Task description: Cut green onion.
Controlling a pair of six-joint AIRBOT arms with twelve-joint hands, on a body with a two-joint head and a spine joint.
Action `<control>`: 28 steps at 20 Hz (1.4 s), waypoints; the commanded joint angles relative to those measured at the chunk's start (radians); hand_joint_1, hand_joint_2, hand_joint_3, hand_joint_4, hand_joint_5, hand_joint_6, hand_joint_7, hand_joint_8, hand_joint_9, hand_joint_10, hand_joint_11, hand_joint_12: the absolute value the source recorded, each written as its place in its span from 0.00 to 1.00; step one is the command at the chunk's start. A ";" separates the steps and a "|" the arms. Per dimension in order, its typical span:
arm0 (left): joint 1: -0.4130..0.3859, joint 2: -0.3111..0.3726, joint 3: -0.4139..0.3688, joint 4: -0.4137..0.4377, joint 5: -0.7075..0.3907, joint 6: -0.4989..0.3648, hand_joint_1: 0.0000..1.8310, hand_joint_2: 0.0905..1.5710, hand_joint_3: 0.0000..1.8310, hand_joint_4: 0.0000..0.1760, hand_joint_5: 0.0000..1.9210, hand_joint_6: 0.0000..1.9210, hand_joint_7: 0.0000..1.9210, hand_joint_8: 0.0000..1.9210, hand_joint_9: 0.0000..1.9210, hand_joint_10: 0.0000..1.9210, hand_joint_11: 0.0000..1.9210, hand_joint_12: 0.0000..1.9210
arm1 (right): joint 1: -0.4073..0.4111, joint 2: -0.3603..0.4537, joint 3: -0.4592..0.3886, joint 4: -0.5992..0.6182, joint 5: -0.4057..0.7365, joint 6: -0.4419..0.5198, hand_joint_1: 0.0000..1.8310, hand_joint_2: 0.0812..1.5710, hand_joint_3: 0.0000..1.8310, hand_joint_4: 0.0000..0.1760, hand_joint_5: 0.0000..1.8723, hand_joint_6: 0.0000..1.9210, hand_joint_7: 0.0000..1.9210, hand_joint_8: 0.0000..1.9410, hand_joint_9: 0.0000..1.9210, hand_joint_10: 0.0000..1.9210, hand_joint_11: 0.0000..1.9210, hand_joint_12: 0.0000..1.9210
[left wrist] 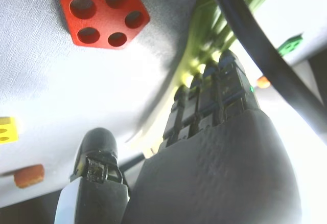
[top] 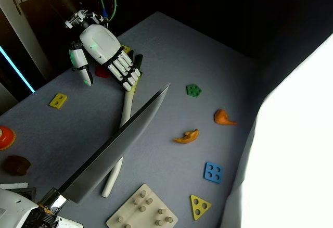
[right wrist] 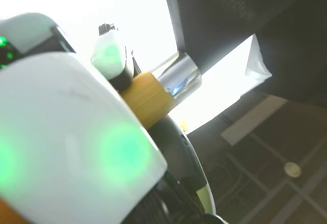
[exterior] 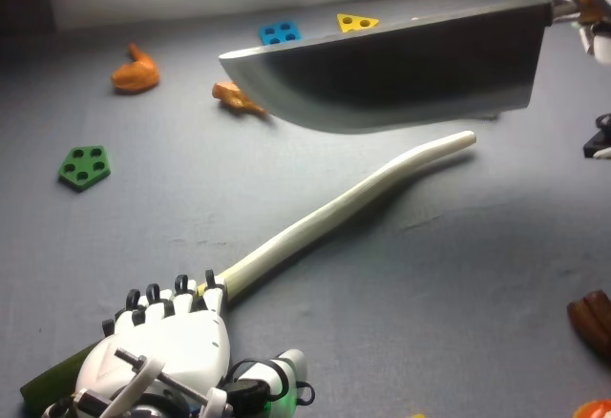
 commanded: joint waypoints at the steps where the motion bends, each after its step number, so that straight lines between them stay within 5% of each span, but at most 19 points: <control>1: -0.001 -0.007 0.001 0.020 0.017 0.000 0.05 0.81 0.00 0.00 0.02 0.01 0.00 0.00 0.00 0.00 0.00 0.00 | 0.019 0.009 0.015 -0.023 0.127 0.024 0.88 0.45 0.45 1.00 0.76 1.00 0.82 1.00 0.84 1.00 0.87 1.00; 9: -0.007 -0.007 0.005 0.046 0.003 0.000 0.06 0.80 0.00 0.00 0.03 0.01 0.02 0.01 0.00 0.00 0.00 0.00 | 0.032 -0.023 0.133 -0.094 0.117 0.155 0.88 0.43 0.45 1.00 0.75 1.00 0.81 1.00 0.82 1.00 0.86 1.00; 19: -0.057 -0.001 0.023 0.094 -0.020 0.001 0.05 0.80 0.00 0.00 0.01 0.00 0.00 0.00 0.00 0.00 0.00 0.00 | 0.050 -0.091 0.269 -0.092 0.144 0.180 0.87 0.45 0.45 1.00 0.76 1.00 0.81 1.00 0.82 1.00 0.85 1.00; 28: -0.148 0.102 0.042 0.169 -0.152 0.142 0.04 0.81 0.00 0.00 0.02 0.00 0.00 0.00 0.00 0.00 0.00 0.00 | 0.049 -0.149 0.375 -0.058 0.104 0.202 0.88 0.44 0.44 1.00 0.75 1.00 0.81 1.00 0.82 1.00 0.85 1.00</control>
